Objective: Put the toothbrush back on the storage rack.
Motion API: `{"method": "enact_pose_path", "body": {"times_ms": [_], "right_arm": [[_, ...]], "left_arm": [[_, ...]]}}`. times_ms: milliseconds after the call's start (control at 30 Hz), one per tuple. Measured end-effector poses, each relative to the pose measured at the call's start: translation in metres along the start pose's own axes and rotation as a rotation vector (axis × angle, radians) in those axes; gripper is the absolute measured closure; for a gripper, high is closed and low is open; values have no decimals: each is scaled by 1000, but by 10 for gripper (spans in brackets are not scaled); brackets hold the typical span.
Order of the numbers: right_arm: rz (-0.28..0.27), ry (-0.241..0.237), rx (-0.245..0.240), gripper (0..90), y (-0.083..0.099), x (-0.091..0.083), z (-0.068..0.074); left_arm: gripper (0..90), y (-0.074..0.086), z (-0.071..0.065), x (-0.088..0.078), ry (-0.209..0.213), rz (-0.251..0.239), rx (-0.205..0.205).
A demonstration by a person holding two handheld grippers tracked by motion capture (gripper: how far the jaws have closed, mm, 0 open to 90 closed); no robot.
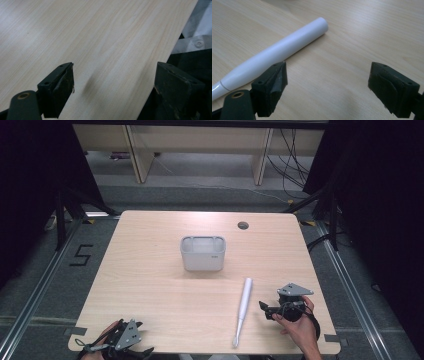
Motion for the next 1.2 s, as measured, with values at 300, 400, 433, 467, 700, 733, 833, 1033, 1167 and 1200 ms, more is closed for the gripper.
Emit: {"method": "enact_pose_path", "body": {"times_ms": [300, 400, 433, 467, 700, 733, 833, 1033, 1167, 1200], "right_arm": [[-4, -24, 26, 177, -5, 1, 7], [-30, -19, -12, 209, -8, 1, 7], [-6, -33, 31, 229, -8, -1, 11], [-25, -35, 3, 252, -10, 0, 9], [-60, -47, 4, 467, -17, 0, 12], [-71, -58, -4, 488, -18, 1, 12], [-72, -62, 11, 576, -21, 1, 14], [-90, -81, -11, 733, -27, 5, 17], [-83, -97, -42, 786, -30, 11, 22], [-79, -99, -40, 800, -31, 12, 24]], "left_arm": [[158, 0, 1, 0, -1, 3, 0], [158, 0, 0, 1, 1, 3, 0], [158, 0, 0, 1, -1, 4, 0], [158, 0, 1, 1, -2, 4, -1], [158, 0, 1, 2, -7, 0, -4], [158, 0, 0, 2, -4, -1, -4], [158, 0, 0, 2, -4, 4, -3], [158, 0, 0, 2, -1, 3, -6], [158, 0, 0, 2, 2, 2, -5], [158, 0, 0, 2, 1, 3, -5]]}}
Point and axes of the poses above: each handheld gripper's, and its own axes: x roughly forward along the jaws, y roughly out of its underside, z roughly to its left, the point moved 3 cm from there along x, roughly forward along the jaws, and after that the axes turned 9 degrees about y, right-handed, at the moved point
